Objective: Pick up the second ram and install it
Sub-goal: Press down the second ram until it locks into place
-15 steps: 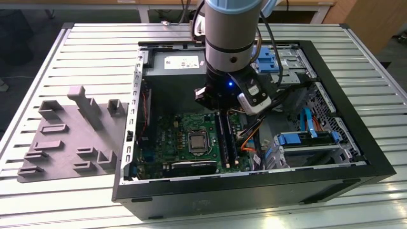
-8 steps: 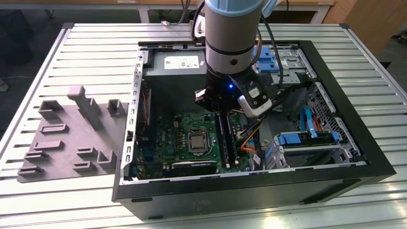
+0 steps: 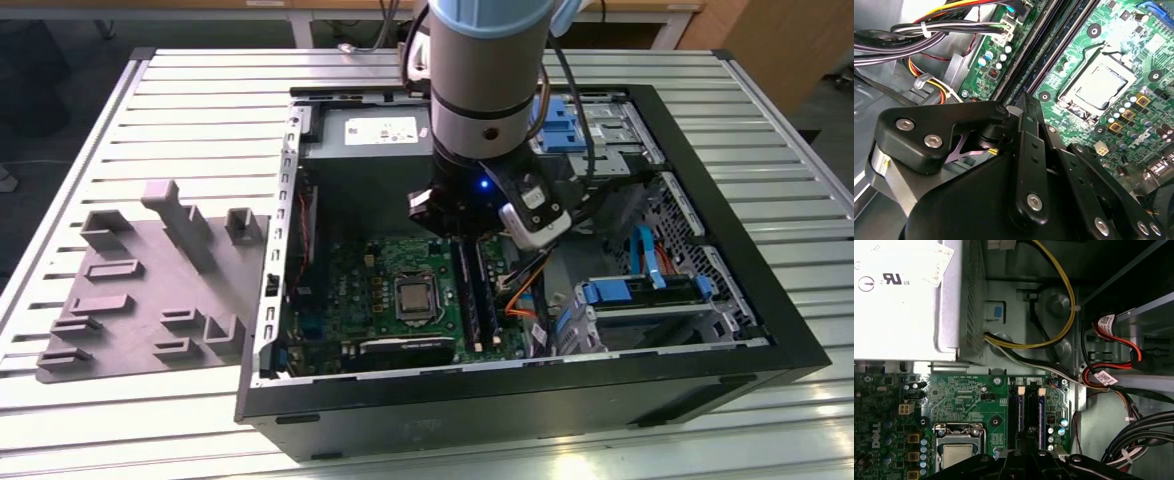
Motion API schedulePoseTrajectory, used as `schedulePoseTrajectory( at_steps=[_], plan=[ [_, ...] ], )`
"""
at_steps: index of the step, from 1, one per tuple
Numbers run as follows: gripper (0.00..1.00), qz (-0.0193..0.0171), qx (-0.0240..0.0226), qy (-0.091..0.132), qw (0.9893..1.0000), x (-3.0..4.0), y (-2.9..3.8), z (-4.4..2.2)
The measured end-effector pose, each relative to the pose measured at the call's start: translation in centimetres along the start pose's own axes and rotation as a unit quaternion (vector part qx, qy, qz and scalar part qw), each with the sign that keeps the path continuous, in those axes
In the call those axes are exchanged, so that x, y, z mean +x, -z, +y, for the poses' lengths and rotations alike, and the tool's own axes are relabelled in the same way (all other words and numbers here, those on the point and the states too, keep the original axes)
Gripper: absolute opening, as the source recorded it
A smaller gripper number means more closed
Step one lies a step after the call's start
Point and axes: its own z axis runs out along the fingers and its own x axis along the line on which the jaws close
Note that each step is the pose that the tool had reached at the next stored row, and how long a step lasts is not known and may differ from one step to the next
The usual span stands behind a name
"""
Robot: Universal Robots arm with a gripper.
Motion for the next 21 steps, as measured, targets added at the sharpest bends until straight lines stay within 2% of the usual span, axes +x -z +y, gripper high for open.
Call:
schedulePoseTrajectory(
  at_steps=[21],
  plan=[
    [0.11, 0.0, 0.0, 0.0, 1.0, 0.24, 0.08, -1.27]
  ],
)
